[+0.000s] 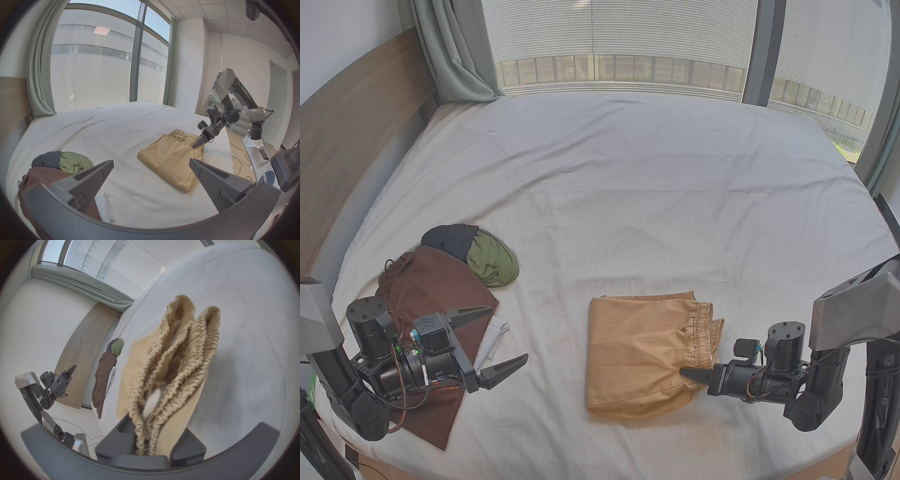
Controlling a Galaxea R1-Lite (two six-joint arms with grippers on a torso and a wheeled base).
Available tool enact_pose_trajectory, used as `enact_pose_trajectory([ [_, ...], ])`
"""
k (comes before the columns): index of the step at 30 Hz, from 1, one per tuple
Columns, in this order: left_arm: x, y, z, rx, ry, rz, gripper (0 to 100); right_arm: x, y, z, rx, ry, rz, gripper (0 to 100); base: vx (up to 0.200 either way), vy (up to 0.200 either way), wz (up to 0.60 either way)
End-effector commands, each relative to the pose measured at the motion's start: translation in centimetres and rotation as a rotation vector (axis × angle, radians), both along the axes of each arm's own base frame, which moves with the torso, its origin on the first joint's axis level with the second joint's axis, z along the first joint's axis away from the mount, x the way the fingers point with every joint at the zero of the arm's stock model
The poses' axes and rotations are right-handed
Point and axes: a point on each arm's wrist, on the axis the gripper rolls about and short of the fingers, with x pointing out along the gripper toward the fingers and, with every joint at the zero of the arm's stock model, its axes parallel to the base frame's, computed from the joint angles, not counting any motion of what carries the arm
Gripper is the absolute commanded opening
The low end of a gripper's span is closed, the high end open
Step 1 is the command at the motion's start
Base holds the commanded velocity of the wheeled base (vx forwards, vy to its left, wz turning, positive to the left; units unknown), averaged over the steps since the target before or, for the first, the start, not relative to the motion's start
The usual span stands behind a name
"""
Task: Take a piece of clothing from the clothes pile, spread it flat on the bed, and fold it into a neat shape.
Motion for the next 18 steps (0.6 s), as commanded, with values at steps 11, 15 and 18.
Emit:
enact_pose_trajectory([
  [11, 0.0, 0.2, 0.1, -0.004, 0.000, -0.005, 100, -0.2, 0.2, 4.3, 0.090, -0.126, 0.092, 0, 0.000, 0.000, 0.00],
  [15, 0.0, 0.2, 0.1, -0.005, 0.001, -0.005, 100, 0.2, 0.4, 5.4, 0.115, -0.174, 0.116, 0, 0.000, 0.000, 0.00],
  [18, 0.0, 0.2, 0.1, -0.011, 0.003, -0.004, 100, 0.6, 0.6, 6.0, 0.128, -0.204, 0.119, 0, 0.000, 0.000, 0.00],
])
